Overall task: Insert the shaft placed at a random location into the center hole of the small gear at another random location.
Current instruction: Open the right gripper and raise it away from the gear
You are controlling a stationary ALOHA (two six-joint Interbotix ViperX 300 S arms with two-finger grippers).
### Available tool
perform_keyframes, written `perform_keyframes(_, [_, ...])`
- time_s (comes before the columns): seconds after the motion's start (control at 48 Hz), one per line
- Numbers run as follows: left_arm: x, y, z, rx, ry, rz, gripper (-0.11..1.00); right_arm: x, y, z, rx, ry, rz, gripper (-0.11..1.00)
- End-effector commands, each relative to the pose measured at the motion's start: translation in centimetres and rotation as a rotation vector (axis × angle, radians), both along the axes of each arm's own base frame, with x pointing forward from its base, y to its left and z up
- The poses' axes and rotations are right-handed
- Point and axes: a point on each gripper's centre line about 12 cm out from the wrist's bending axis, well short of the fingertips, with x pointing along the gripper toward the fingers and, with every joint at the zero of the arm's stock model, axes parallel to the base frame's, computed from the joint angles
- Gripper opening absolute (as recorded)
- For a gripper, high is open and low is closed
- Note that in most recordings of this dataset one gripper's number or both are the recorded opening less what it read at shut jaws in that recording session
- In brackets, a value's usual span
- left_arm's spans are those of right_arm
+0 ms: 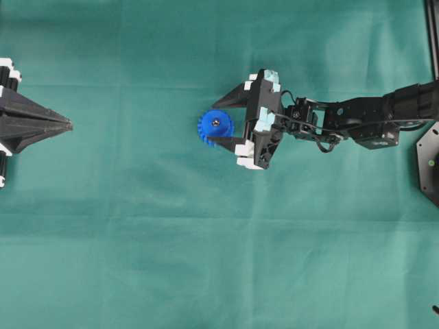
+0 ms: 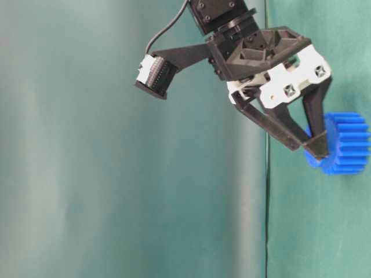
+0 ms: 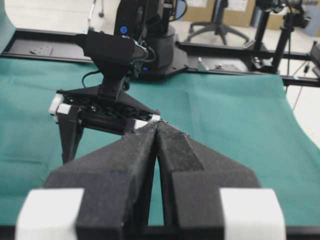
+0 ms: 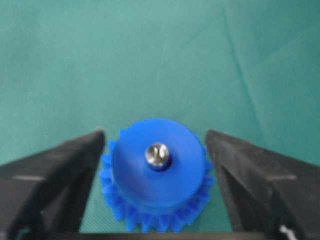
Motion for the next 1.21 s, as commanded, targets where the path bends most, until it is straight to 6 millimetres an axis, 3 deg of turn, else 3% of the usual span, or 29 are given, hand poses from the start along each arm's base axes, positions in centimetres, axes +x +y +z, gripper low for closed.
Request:
perform_keyframes(0.0, [0.1, 0.0, 0.4, -0.002, -0.011, -0.001, -0.01, 0.7, -0.1, 1.6, -0.005, -0.043, -0.001, 0.82])
perform_keyframes(0.208, [0.1, 0.0, 0.4, -0.002, -0.012, -0.001, -0.01, 0.4, 0.0, 3.9, -0.007, -0.077, 0.001, 0.78])
perform_keyframes(0.52, [0.0, 0.0, 0.5, -0.002, -0.015, -0.001, -0.01, -1.0, 0.4, 9.4, -0.013, -0.126, 0.019, 0.78])
perform_keyframes(0.666, [0.0, 0.0, 0.5, -0.002, -0.017, -0.001, -0.01, -1.8, 0.6, 10.5, -0.012, -0.134, 0.021, 0.78])
perform_keyframes(1.186, [0.0, 0.0, 0.5, -0.002, -0.015, -0.001, -0.01, -10.4, 2.2, 11.2, 0.010, -0.152, 0.029, 0.78])
